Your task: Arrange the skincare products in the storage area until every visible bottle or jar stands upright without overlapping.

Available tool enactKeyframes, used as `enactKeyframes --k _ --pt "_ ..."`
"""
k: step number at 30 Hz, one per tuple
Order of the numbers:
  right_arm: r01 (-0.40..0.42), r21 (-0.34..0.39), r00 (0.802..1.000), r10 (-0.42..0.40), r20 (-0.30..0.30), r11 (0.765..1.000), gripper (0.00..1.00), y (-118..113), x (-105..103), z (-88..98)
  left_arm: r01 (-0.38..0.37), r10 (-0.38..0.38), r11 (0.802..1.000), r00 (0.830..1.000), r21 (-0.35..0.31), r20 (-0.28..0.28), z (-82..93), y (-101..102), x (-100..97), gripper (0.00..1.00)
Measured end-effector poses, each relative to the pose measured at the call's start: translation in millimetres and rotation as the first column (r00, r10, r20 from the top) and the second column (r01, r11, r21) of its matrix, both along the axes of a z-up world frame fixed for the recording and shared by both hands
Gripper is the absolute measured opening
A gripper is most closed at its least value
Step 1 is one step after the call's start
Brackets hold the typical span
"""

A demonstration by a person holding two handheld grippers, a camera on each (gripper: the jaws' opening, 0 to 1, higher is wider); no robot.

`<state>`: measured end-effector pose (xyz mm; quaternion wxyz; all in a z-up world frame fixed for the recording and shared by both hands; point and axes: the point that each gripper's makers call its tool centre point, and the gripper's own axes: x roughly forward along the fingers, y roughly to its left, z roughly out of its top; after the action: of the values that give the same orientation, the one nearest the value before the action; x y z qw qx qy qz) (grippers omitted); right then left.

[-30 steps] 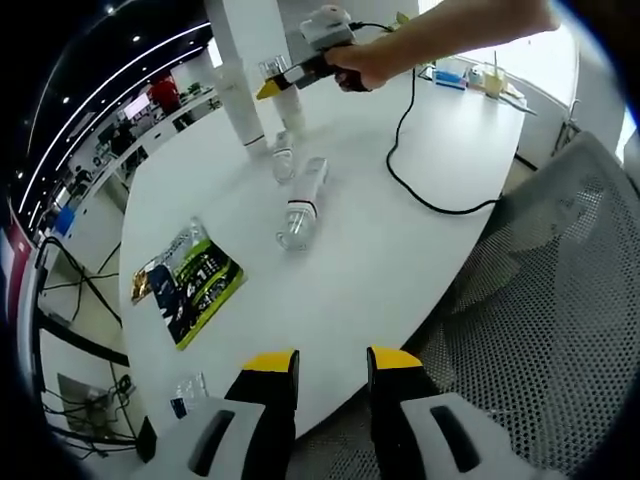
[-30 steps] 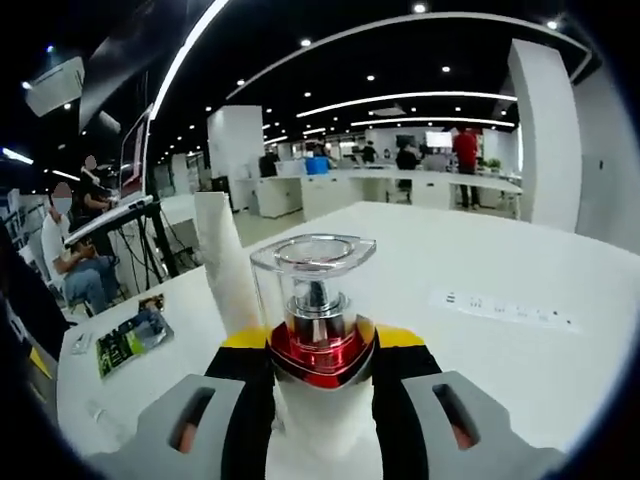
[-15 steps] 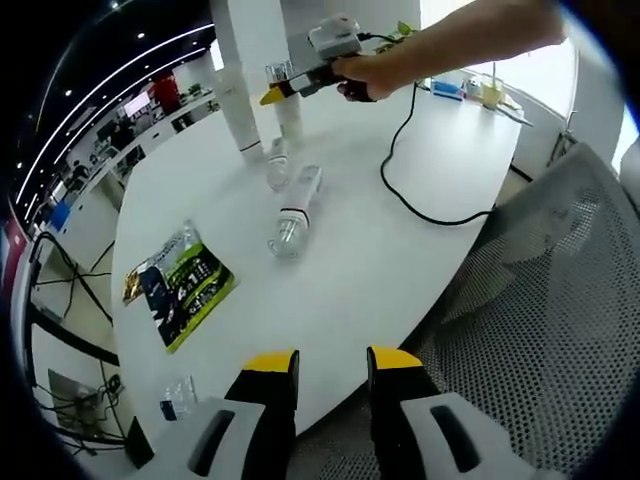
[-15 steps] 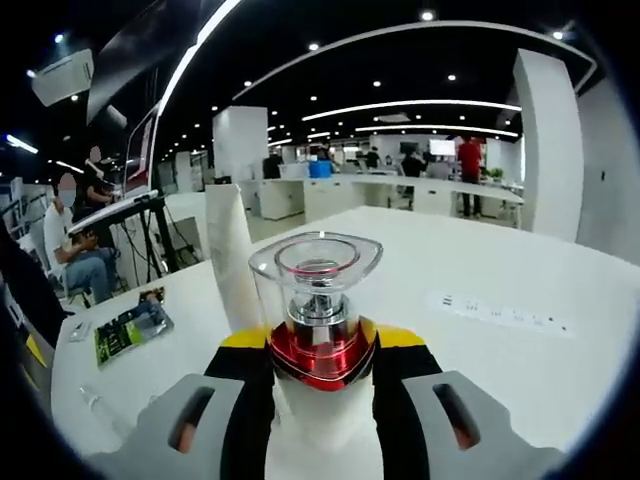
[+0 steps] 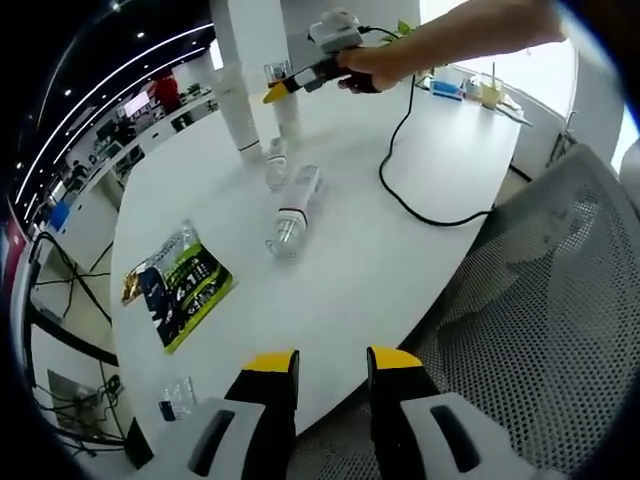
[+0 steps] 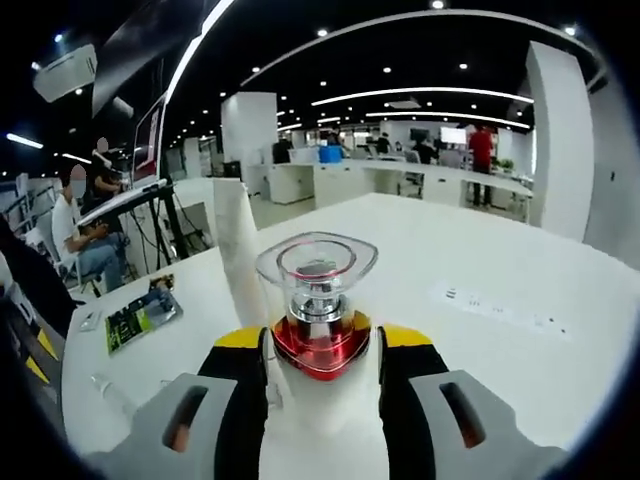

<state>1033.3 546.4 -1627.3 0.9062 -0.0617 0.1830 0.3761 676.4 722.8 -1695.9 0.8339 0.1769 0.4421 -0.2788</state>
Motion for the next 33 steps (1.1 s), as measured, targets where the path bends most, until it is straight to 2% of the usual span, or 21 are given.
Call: enactKeyframes --k 3,8,14,16,33 --pt "-0.045 -0.039 0.999 0.045 -0.011 0.998 0.37 1.3 -1.5 -0.9 0.003 -0.003 1.0 1.0 0.001 -0.001 -0.1 -0.3 -0.3 0.28" --pt "-0.085 -0.058 0.995 0.082 -0.051 0.995 0.37 0.6 -6.2 -4.0 0.004 -0.005 1.0 1.0 0.002 0.009 1.4 -0.4 0.6 0.28" --pt "-0.042 -0.042 0.998 0.04 -0.043 0.998 0.36 0.1 -6.3 -6.3 0.024 -0.024 1.0 0.999 -0.001 0.027 4.7 -2.9 1.2 0.28" --pt "-0.026 -0.059 0.999 0.025 -0.027 0.998 0.32 -1.9 -6.6 -6.9 0.024 -0.024 1.0 1.0 -0.001 0.02 3.6 -2.9 0.8 0.28" --pt "-0.007 -0.087 1.0 0.005 -0.031 0.996 0.3 12.3 -23.8 3.6 0.017 -0.017 1.0 0.999 0.002 0.034 5.3 0.6 3.1 0.28"
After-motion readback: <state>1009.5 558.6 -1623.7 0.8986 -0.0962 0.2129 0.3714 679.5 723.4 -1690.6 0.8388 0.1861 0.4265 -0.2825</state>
